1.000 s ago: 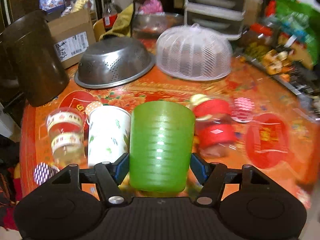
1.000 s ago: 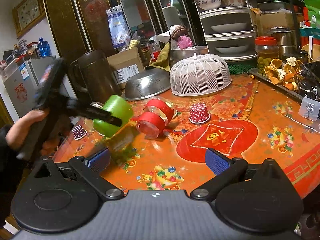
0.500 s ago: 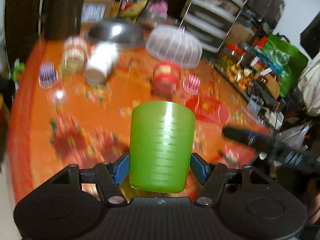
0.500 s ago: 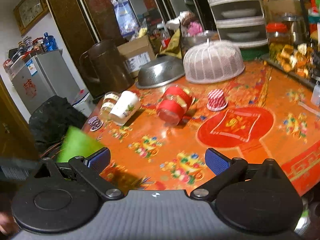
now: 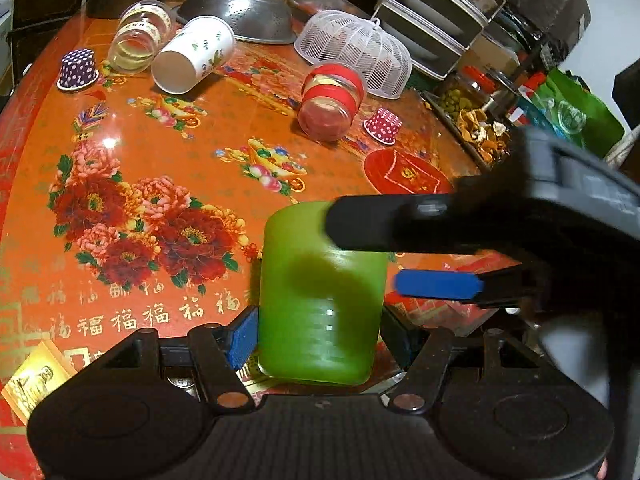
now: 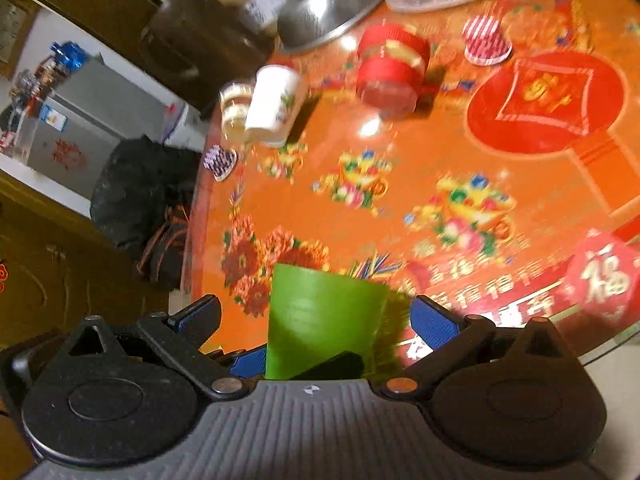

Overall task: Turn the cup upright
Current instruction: 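Close the right tool on the green cup while the left tool holds it, then open the left tool and pull it away while the right tool holds the cup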

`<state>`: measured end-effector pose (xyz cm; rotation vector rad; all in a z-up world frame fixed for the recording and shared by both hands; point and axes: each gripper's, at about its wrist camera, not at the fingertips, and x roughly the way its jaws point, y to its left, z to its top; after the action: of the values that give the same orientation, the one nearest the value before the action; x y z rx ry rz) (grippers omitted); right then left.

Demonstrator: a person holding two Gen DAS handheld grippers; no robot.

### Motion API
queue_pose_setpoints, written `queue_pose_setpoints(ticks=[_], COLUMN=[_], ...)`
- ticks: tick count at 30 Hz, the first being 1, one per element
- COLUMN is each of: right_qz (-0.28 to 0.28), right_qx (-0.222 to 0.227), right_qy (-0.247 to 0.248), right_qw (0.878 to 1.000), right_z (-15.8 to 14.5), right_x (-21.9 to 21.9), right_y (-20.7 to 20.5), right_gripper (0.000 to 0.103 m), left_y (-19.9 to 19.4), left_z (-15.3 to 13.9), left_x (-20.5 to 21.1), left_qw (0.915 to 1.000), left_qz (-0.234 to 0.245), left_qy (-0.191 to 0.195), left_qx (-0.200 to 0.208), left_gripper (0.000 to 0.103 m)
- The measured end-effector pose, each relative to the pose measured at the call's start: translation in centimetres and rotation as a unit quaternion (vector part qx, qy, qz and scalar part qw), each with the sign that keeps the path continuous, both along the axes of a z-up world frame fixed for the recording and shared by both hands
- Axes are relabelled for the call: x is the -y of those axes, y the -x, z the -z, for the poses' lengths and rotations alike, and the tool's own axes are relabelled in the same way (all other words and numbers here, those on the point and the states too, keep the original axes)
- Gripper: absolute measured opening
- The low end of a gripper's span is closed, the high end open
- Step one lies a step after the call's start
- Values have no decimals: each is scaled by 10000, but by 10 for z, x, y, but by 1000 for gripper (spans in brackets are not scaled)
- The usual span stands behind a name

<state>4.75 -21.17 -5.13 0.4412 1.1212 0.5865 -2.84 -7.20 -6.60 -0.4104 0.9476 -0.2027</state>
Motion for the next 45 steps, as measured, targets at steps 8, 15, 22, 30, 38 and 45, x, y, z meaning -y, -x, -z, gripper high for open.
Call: queue_pose_setpoints(ticks=[8,15,22,30,38,45], right_qz=[-83,-22,-102,-167,-162,363], right_qx=[-343,-176,-84,4,601,3905], right_qy=[323,507,565,410,244,803], right_qw=[9989,9986,9983,9990,9978,9164], right_z=[19,14,14,17,3,-42], right_x=[-20,-23,-28,-28,-26,-36], right_y=[-12,-13,-15,-17,-1,85], right_gripper=[87,78,77,76,75,75], left_y=[4,4,5,25,76,91], left_z=[3,5,5,7,-8,-19], left_x=[-4,-7,-8,-3,-86,-125], left_qw=[9999,9997,9997,9977,9930,9831], left_qz=[-39,-44,-38,436,-369,-899], left_qy=[140,233,236,-379,263,423], left_qx=[77,95,102,367,1090,1539], left_gripper=[68,68,69,84,84,85])
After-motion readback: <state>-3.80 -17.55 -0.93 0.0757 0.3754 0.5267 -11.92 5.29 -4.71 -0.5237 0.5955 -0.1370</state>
